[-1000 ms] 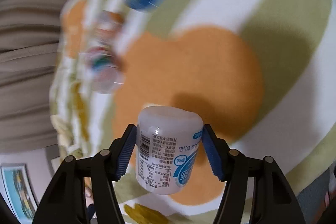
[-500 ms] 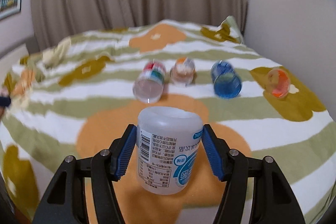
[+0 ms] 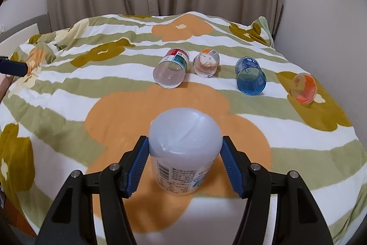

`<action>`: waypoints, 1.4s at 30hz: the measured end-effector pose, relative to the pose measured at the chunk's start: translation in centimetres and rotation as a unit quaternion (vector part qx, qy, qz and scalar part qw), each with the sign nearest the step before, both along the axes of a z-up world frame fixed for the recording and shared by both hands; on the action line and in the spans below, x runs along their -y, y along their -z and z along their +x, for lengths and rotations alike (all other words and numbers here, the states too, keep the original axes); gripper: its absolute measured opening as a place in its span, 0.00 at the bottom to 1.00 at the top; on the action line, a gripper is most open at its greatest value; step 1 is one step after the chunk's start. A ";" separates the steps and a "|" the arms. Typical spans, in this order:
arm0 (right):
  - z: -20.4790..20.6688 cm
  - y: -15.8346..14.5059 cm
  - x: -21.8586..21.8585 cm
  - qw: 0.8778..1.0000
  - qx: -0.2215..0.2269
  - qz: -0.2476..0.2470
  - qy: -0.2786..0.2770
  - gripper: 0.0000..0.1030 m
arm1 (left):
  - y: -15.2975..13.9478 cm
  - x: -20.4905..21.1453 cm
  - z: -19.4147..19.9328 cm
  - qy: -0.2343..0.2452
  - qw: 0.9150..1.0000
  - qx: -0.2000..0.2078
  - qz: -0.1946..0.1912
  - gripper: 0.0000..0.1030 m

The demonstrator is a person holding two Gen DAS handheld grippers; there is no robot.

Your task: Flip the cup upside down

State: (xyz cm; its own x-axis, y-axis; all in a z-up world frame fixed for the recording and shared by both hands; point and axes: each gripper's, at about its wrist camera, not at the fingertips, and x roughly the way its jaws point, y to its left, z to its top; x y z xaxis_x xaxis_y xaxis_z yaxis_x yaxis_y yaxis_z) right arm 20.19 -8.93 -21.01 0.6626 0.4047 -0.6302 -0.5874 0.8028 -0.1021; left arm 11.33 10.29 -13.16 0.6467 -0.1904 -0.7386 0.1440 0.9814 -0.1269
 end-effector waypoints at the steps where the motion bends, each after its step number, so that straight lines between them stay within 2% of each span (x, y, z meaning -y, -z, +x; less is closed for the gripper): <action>1: 0.0 0.0 -0.1 1.000 0.001 -0.001 0.002 0.57 | 0.0 0.0 0.0 0.000 1.000 0.000 0.000 1.00; 7: 0.1 0.0 -0.1 1.000 0.000 0.005 0.018 0.57 | -0.4 0.1 -0.4 0.001 1.000 0.008 -0.003 1.00; 9: 0.0 -0.1 -0.1 1.000 0.004 0.006 0.029 0.61 | -0.7 0.2 -0.7 0.002 1.000 0.012 -0.003 1.00; 10: -0.1 -0.2 0.0 0.999 0.007 0.007 0.032 0.65 | -0.8 0.3 -0.9 0.002 1.000 0.015 -0.002 1.00; 12: -0.4 -0.5 0.2 0.999 0.015 0.015 0.041 1.00 | -1.1 0.4 -1.2 0.004 1.000 0.019 0.001 1.00; 16: -0.9 -1.1 0.7 0.999 0.015 0.025 0.043 1.00 | -1.9 0.5 -1.7 0.004 1.000 0.029 0.002 1.00; 21: -2.4 -3.2 1.3 0.997 0.035 0.046 0.045 1.00 | -3.1 0.4 -2.7 -0.008 0.999 0.048 0.002 1.00; 25: -4.5 -6.9 1.7 0.996 0.048 0.057 0.054 1.00 | -5.0 0.4 -3.9 -0.022 0.996 0.083 -0.006 1.00; 27: -6.6 -10.1 2.0 0.993 0.080 0.052 0.065 1.00 | -6.3 0.6 -4.6 -0.031 0.994 0.108 -0.006 1.00; 31: -10.8 -16.2 2.7 0.984 0.141 0.045 0.102 1.00 | -9.9 1.3 -6.5 -0.046 0.982 0.181 -0.003 1.00; 35: -14.6 -20.3 4.6 0.971 0.184 0.078 0.136 1.00 | -13.1 2.9 -8.5 -0.051 0.966 0.252 0.005 1.00; 39: -16.5 -22.0 6.8 0.959 0.190 0.099 0.185 1.00 | -14.7 5.0 -10.0 -0.057 0.954 0.294 0.025 1.00; 42: -17.7 -22.0 8.0 0.953 0.196 0.092 0.210 1.00 | -14.9 6.0 -10.5 -0.058 0.952 0.300 0.024 1.00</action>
State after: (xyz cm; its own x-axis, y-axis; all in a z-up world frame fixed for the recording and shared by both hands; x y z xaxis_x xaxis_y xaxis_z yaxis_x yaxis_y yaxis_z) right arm 2.51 -16.96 1.01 0.9609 0.1311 -0.2439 -0.1551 0.9845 -0.0819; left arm 0.80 4.27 1.71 0.9692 -0.0681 -0.2367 0.0676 0.9977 -0.0104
